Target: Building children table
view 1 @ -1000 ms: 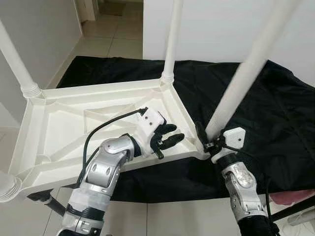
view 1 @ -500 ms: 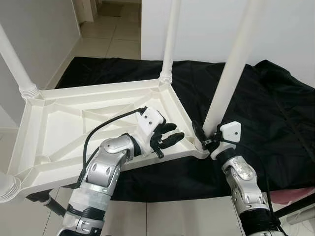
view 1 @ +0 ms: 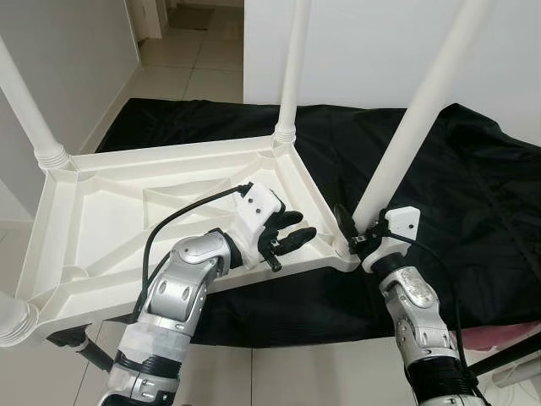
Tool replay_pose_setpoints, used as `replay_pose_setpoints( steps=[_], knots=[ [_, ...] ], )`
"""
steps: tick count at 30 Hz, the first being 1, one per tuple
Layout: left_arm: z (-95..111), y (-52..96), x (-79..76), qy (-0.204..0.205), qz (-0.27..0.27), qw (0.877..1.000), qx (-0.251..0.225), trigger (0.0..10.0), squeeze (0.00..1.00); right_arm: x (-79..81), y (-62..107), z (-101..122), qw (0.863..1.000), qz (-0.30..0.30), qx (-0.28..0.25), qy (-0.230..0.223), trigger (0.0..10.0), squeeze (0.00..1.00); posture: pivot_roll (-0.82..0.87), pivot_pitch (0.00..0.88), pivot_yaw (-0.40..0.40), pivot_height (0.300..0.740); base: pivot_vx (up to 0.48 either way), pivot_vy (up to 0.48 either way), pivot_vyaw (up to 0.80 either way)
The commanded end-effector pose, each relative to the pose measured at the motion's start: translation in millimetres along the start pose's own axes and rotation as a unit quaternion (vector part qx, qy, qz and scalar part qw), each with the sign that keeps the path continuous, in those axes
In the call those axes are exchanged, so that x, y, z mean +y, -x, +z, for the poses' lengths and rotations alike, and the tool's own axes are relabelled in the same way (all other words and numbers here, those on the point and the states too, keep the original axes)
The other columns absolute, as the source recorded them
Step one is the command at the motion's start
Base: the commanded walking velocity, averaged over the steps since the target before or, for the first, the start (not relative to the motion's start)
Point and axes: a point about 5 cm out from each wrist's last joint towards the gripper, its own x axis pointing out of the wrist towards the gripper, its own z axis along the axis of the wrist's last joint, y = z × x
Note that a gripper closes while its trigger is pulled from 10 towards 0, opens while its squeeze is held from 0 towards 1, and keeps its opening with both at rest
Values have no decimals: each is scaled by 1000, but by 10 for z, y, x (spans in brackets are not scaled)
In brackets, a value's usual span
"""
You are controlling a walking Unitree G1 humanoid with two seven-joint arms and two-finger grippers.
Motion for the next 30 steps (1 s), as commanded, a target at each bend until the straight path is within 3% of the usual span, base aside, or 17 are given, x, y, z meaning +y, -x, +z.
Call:
replay_pose_setpoints(
  steps=[1,3,5,9,13,18,30],
  knots=[
    [17,7,93,-6,75,997,1,10000,0,-13,96,-210,998,-16,55,-13,10000,0,-20,11,-23,740,0,0,0],
    [15,5,91,-6,75,997,1,10000,0,30,87,-193,998,-37,56,15,10000,0,-20,11,-23,740,0,0,0],
    [13,6,87,-6,75,997,1,10000,0,54,82,-189,997,-54,57,15,10000,0,-21,12,-24,740,0,0,0],
    [12,4,82,-7,76,997,0,10000,0,135,68,-189,991,-118,60,1,10000,0,-21,13,-30,740,0,0,0],
    [14,-3,80,-6,78,997,-1,10000,0,338,36,-182,983,-172,59,-25,10000,0,-12,9,-40,740,0,0,0],
    [15,4,79,-7,81,997,-2,10000,0,467,15,-139,983,-172,42,-47,10000,0,-7,6,-48,740,0,0,0],
    [11,-5,72,-8,82,997,-4,10000,0,475,76,-88,985,-165,33,-24,10000,0,-12,0,-54,740,0,0,0]
  ],
)
